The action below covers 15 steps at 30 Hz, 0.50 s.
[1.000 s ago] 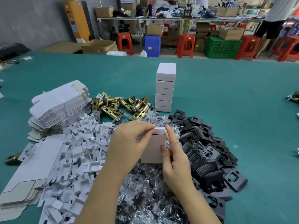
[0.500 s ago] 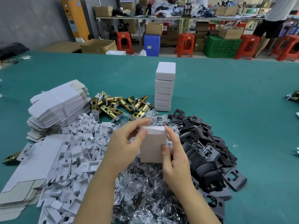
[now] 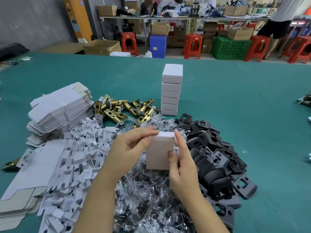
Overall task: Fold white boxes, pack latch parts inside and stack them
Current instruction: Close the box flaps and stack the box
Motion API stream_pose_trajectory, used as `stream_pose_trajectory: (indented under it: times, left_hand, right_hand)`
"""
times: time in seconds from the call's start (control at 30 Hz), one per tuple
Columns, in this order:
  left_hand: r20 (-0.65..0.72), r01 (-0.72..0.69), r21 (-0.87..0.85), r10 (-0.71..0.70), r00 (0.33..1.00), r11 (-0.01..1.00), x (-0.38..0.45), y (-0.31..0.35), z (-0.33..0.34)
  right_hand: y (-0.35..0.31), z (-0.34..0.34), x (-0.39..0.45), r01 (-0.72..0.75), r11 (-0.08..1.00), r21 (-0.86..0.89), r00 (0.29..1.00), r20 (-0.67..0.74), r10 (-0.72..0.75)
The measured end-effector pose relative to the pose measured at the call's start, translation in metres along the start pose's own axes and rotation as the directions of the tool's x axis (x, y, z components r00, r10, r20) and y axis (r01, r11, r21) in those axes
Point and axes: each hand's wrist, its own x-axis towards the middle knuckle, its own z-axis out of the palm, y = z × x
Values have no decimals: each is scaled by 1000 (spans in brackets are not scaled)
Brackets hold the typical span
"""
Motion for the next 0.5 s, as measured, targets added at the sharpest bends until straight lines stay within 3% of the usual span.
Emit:
stream_pose_trajectory:
  times: [0.5]
  left_hand:
    - [33,0,110,-3,999,994,-3,-9,-2]
  right_hand:
    - [7,-1,-1,-13,1000,-28,1000,-1,13]
